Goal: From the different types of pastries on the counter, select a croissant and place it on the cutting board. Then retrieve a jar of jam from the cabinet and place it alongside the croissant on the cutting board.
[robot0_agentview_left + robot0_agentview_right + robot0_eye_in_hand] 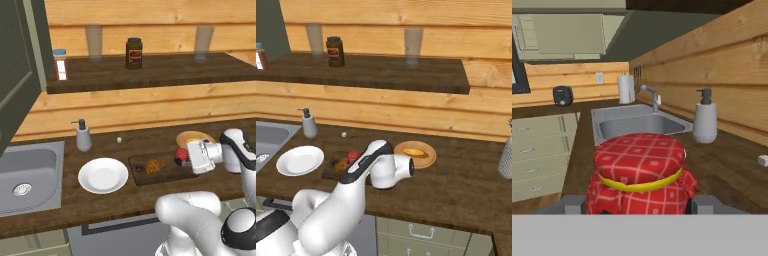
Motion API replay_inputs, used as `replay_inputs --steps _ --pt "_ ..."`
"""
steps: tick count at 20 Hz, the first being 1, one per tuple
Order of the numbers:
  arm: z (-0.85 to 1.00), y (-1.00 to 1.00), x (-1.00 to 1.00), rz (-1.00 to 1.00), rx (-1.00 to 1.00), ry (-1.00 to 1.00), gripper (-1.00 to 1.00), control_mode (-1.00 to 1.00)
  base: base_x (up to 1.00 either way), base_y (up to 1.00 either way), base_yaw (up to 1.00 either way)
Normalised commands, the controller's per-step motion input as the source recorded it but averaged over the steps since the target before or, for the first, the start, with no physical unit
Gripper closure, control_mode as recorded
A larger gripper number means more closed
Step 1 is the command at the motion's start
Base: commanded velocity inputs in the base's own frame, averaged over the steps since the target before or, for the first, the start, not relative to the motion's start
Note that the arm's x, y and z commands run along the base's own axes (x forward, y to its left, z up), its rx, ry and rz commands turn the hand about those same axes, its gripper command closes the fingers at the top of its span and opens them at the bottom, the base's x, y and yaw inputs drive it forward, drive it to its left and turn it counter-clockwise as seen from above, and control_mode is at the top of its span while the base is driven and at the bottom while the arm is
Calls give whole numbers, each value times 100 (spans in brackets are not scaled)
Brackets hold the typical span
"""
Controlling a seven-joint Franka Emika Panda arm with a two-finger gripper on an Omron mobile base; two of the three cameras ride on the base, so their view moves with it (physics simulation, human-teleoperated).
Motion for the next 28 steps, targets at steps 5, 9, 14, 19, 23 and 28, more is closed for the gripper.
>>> replay_inputs --steps 5,9,14,19,23,28 --pt "-18 -20 42 1 0 -1 100 -100 0 0 0" --pt "-24 -17 24 1 0 -2 100 -100 0 0 0" --pt "-33 -8 3 2 0 -1 100 -100 0 0 0" --pt "-5 -2 21 1 0 -2 100 -100 0 0 0" --pt "-13 0 22 0 0 0 100 -100 0 0 0" --pt "-22 0 25 0 0 0 100 -100 0 0 0"
